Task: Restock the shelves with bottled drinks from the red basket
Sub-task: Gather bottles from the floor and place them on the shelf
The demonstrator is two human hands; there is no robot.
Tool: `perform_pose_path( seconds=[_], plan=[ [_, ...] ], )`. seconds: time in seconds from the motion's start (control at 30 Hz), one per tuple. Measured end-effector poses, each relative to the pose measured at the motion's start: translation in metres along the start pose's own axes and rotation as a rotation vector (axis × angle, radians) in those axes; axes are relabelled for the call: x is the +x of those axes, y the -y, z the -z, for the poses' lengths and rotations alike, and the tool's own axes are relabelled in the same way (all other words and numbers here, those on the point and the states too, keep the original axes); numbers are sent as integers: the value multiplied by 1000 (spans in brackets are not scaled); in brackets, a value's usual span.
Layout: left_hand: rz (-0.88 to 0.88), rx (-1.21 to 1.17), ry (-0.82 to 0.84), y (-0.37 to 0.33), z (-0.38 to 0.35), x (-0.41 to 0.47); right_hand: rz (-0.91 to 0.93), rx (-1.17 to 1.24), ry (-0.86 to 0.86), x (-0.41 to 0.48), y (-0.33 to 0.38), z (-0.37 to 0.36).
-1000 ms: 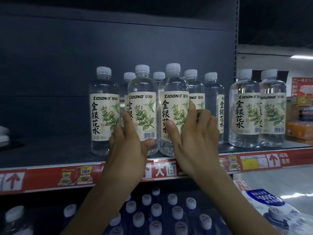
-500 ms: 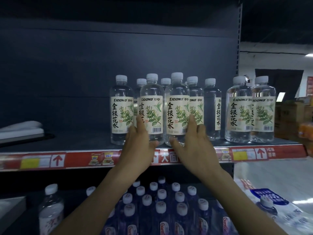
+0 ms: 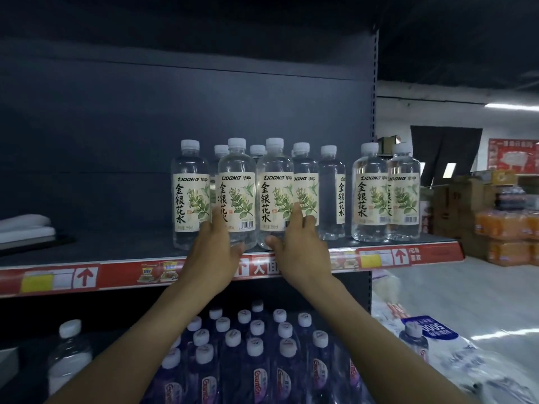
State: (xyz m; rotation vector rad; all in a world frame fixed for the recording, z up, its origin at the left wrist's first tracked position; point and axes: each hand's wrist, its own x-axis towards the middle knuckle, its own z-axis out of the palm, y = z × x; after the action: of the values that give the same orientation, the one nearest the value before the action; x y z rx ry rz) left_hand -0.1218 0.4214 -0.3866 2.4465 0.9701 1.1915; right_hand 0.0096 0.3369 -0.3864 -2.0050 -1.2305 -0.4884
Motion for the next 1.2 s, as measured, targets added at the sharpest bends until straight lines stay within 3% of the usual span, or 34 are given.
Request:
perform_pose_path(
  seconds=[0.33, 0.63, 0.83, 0.97, 1.07, 1.2],
  plan=[
    [-165, 336, -55, 7, 41, -69, 72, -5, 38, -69, 23, 22],
    [-108, 593, -135, 69, 80, -211, 268, 69, 168, -186, 103, -12],
    [250, 602, -64, 175, 127, -378, 398, 164, 456, -292, 164, -94],
    [554, 613, -8, 240, 142, -504, 396, 287, 774, -375, 216, -154],
    [795, 528, -20, 276, 141, -594, 401, 360, 942, -450, 250, -197],
    [1141, 315, -32, 297, 117, -687, 413, 309, 1315, -543, 268, -248]
  ],
)
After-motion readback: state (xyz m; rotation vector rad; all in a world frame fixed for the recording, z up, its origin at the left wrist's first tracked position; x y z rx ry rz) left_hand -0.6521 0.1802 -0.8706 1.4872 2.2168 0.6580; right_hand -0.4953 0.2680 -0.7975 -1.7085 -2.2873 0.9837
